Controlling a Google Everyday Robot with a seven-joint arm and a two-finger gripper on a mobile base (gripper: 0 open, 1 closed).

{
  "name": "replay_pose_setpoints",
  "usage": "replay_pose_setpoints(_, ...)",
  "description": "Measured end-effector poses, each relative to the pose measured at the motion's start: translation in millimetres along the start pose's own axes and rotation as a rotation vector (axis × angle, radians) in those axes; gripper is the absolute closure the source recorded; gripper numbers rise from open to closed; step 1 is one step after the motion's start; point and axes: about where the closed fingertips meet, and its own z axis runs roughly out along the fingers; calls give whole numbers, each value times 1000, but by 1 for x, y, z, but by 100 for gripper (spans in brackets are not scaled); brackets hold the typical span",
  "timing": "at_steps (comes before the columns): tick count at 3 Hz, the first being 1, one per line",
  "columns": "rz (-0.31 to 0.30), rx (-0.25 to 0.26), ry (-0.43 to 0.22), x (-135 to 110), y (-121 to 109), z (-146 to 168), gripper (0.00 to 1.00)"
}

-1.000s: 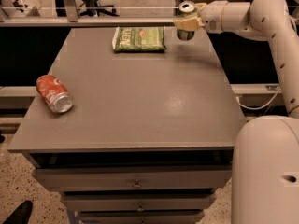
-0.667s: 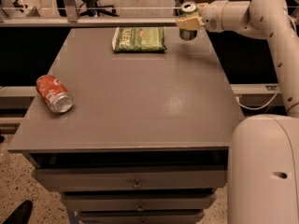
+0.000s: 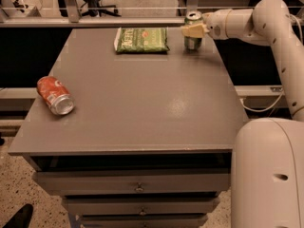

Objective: Move green can near green jalapeno chip bag

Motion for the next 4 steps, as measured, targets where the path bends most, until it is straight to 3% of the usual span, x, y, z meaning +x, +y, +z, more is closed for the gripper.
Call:
replay_pose_setpoints(2, 74, -105, -40, 3, 25, 26, 100)
replay_pose_setpoints(4, 85, -120, -44, 1, 28, 30, 59)
